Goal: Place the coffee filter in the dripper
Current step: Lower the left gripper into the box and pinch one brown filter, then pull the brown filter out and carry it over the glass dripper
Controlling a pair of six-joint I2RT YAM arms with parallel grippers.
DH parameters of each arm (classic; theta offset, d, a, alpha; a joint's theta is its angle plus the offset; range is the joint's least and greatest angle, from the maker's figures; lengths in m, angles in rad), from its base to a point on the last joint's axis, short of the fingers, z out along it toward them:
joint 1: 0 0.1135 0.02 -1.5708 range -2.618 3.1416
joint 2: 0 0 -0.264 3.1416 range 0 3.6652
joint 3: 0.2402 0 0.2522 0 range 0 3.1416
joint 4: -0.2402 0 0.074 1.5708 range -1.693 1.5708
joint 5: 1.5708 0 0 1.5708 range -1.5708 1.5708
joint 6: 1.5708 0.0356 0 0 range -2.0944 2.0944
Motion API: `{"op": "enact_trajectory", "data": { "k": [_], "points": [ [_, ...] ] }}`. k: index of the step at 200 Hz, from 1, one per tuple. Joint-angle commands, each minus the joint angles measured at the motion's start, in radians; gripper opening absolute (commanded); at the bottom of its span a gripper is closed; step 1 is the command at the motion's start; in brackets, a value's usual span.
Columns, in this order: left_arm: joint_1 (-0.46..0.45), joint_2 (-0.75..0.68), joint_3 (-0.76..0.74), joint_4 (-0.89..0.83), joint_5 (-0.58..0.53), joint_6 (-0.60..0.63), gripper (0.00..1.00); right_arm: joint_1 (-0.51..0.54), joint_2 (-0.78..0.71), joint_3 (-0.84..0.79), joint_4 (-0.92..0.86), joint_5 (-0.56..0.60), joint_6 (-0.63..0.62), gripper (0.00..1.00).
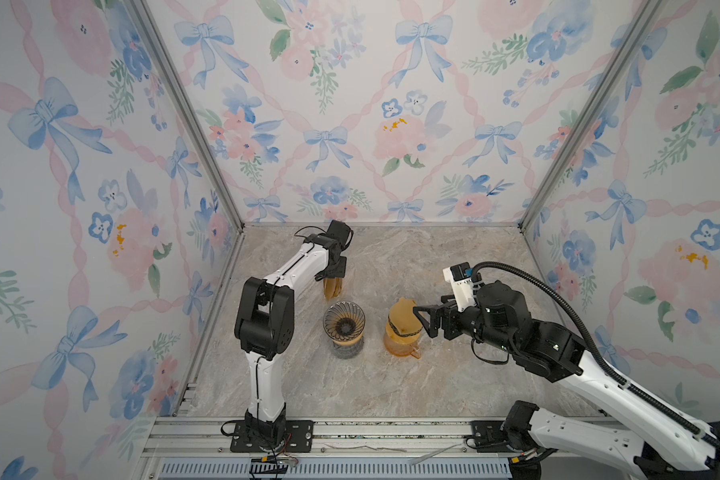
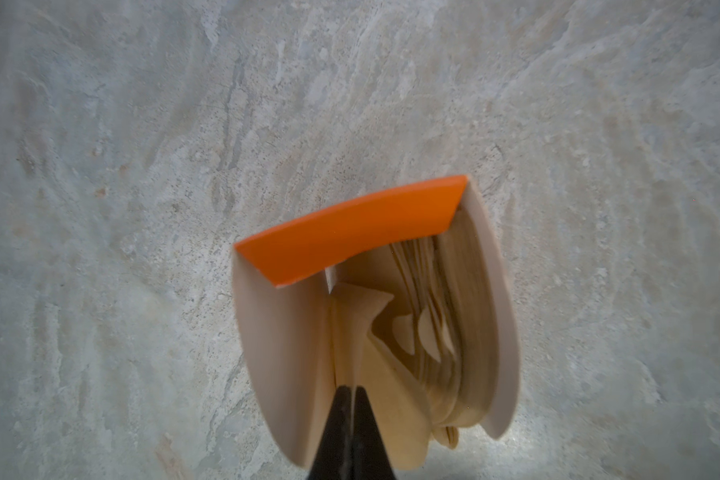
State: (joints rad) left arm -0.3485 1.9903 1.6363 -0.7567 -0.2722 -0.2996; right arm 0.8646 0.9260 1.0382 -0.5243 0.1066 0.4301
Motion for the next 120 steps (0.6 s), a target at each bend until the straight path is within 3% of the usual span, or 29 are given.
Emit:
{"op": "enact_trajectory", "data": {
  "k": [1, 120],
  "points": [
    [-0.004, -0.062, -0.004, -0.007, 0.007, -0.014, 0.00, -0.007, -0.018, -0.012, -0.026, 0.016, 0.013, 0.96],
    [-0.001, -0.308, -0.016, -0.034, 0.100, 0.027, 0.01, -0.005, -0.015, -0.005, -0.006, -0.011, 0.020, 0.96]
  ]
}}
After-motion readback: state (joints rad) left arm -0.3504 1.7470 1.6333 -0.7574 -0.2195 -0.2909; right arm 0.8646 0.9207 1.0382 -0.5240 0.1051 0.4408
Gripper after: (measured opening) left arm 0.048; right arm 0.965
